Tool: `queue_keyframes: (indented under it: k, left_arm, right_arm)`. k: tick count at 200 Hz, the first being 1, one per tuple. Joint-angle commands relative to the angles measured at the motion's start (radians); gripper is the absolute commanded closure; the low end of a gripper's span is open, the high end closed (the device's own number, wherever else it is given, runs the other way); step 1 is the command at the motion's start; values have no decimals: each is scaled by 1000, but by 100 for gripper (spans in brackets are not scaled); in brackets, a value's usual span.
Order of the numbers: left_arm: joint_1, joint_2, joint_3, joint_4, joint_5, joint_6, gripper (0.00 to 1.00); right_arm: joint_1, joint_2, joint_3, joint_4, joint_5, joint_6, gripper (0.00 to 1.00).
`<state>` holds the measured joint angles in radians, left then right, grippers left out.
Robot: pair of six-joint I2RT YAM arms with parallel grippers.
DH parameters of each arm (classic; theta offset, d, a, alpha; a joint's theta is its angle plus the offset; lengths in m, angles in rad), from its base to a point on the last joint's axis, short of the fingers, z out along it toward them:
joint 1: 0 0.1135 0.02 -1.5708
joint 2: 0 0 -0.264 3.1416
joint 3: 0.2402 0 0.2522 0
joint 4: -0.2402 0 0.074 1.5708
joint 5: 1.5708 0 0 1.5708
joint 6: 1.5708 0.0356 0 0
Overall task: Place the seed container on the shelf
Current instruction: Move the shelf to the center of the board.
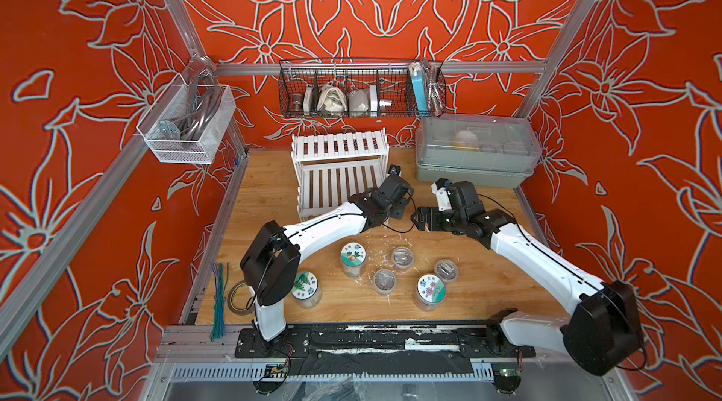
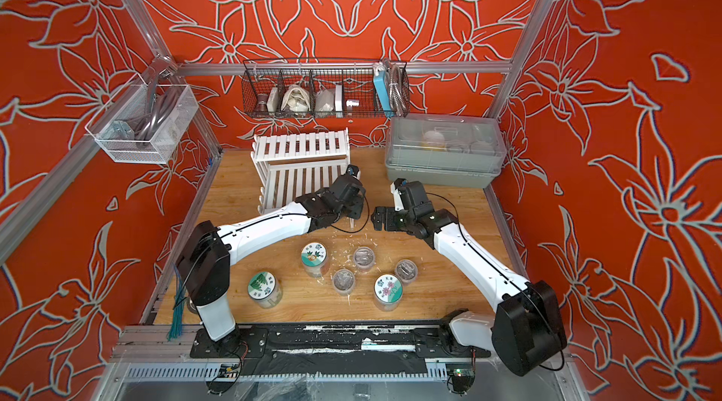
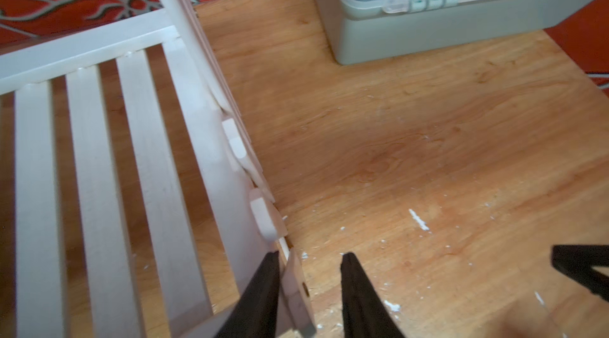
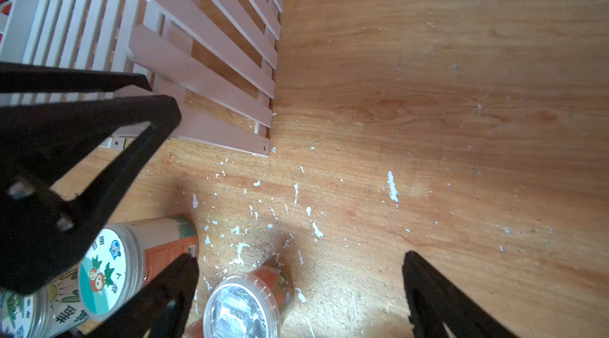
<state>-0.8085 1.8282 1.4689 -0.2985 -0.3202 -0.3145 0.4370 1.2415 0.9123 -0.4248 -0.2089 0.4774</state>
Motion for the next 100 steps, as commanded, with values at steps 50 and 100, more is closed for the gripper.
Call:
queue_keyframes:
  k: [50,100]
  left_arm:
    - [-58,57,76,-5,80,16,65]
    - [-50,-39,84,-114,108,48,51]
  right_arm:
    - [-121,-137,-82,-7,0,7,0]
    - [-126,-136,-51,-38,-85,-49,0]
